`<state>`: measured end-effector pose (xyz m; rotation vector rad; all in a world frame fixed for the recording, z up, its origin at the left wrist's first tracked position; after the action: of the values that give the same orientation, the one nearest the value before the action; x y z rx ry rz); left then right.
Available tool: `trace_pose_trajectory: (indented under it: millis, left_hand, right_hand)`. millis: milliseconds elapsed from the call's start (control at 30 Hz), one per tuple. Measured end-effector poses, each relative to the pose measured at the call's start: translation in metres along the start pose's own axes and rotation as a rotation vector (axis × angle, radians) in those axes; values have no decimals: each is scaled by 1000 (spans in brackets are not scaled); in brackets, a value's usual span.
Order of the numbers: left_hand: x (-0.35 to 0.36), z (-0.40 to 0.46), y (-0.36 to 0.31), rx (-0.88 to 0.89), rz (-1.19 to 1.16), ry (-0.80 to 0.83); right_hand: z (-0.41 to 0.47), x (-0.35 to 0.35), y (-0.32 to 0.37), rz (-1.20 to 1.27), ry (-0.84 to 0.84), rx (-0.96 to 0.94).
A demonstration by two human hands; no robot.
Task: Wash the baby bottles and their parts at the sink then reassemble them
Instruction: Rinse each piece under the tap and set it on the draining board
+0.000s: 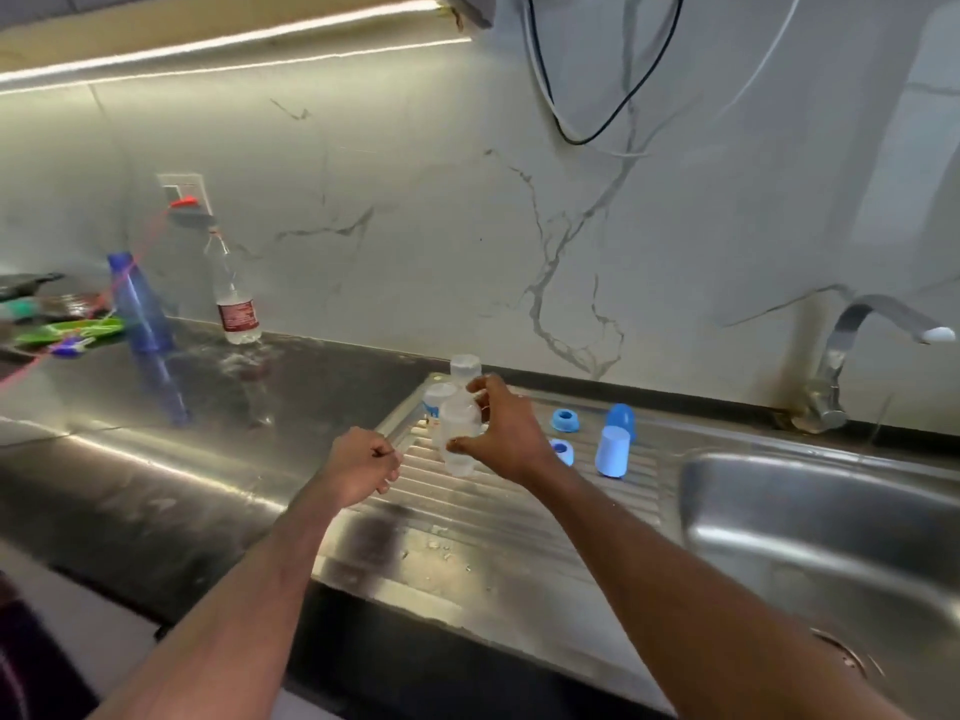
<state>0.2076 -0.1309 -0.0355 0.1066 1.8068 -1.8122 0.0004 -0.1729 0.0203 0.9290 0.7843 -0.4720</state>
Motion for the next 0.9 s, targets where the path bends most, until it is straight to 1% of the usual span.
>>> trace_pose_trajectory:
  millis: [133,300,467,533,767,900]
  left_hand:
    - [-20,8,14,-12,20,-54]
    - [-27,11,22,4,53,-33]
    - [-31,7,27,-6,44,-25]
    - [-32,5,26,-6,50,-27]
    - [-31,-4,16,11,68,-10]
    - [-21,-12,6,33,58,40]
  right_hand:
    - [20,34,23,7,34,-21]
    - [32,64,36,-13,67,-13]
    - [33,82,33,-34,125,20]
    - [32,86,31,-40,149,30]
    - [25,77,24,-24,157,69]
    - [17,67,20,1,163,91]
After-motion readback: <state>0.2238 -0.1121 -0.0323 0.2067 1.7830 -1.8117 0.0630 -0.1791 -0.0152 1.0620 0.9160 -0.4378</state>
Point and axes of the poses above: each hand's wrist, its own z-axis towards the middle knuckle, its own x-axis out of the palm, y = z × x, the point moved 10 cm from there along z, towards the middle knuckle, and after that the axes turned 15 degrees about -z, right-handed, at the moved point
